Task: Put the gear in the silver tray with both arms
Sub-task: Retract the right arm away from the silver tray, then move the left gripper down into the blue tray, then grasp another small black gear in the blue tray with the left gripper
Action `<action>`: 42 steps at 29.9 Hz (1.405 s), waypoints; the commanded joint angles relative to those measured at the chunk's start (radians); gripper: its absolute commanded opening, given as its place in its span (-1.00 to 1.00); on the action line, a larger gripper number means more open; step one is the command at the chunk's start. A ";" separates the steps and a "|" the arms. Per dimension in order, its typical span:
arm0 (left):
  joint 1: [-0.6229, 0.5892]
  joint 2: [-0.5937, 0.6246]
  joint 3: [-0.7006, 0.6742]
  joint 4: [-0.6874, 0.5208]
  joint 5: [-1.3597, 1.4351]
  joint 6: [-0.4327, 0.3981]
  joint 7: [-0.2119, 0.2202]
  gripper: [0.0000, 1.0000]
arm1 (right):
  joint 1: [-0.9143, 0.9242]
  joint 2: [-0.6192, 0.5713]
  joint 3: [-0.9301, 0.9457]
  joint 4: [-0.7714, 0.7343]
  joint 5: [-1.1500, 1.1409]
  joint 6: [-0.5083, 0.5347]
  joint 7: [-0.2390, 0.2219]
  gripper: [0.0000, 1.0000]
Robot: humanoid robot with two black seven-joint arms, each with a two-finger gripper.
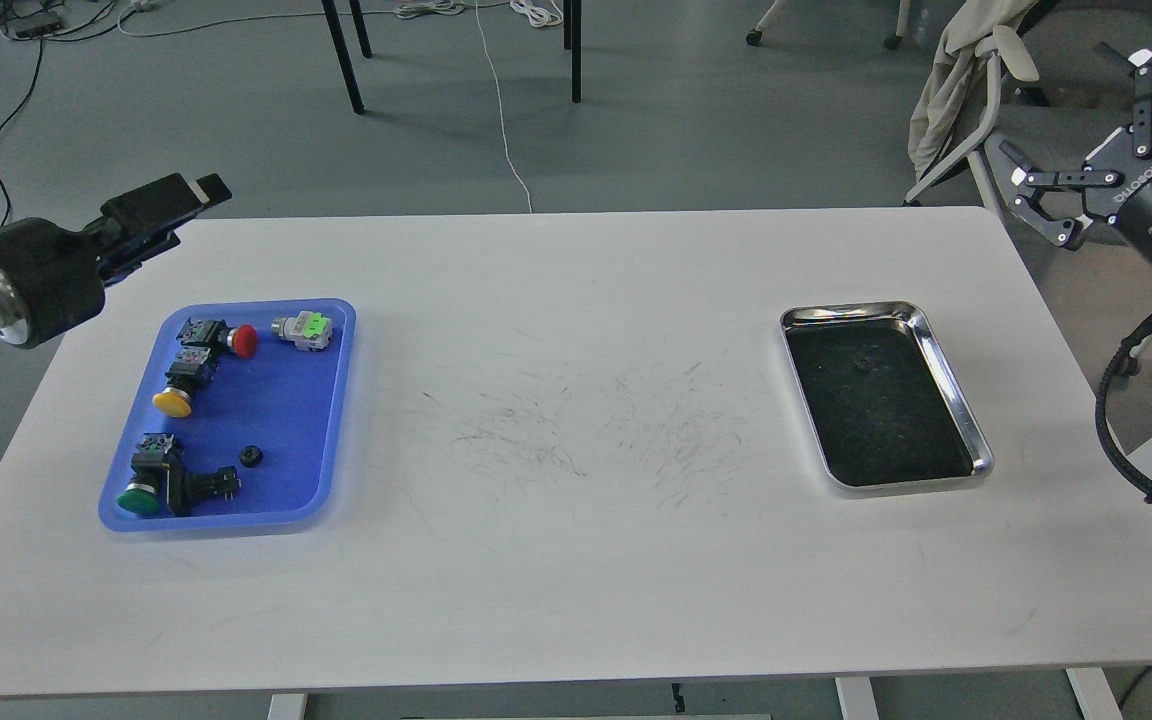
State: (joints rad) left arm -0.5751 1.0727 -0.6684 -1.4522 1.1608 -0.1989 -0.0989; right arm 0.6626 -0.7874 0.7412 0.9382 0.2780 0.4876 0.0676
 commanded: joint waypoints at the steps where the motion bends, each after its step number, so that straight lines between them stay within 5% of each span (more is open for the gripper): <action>1: 0.001 0.000 0.062 0.004 0.234 0.010 -0.056 0.96 | -0.060 0.034 0.007 -0.012 0.009 0.001 0.009 0.92; 12: 0.000 -0.014 0.334 0.042 0.568 0.139 -0.091 0.90 | -0.086 0.043 0.001 -0.009 0.006 0.001 0.011 0.93; 25: 0.000 -0.140 0.432 0.161 0.640 0.213 -0.093 0.87 | -0.086 0.043 0.007 -0.001 0.004 0.001 0.011 0.93; 42: 0.021 -0.212 0.443 0.329 0.686 0.242 -0.142 0.50 | -0.086 0.043 0.004 -0.003 0.003 0.001 0.011 0.93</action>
State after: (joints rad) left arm -0.5579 0.8619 -0.2254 -1.1335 1.8465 0.0417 -0.2379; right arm 0.5767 -0.7440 0.7471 0.9358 0.2817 0.4888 0.0782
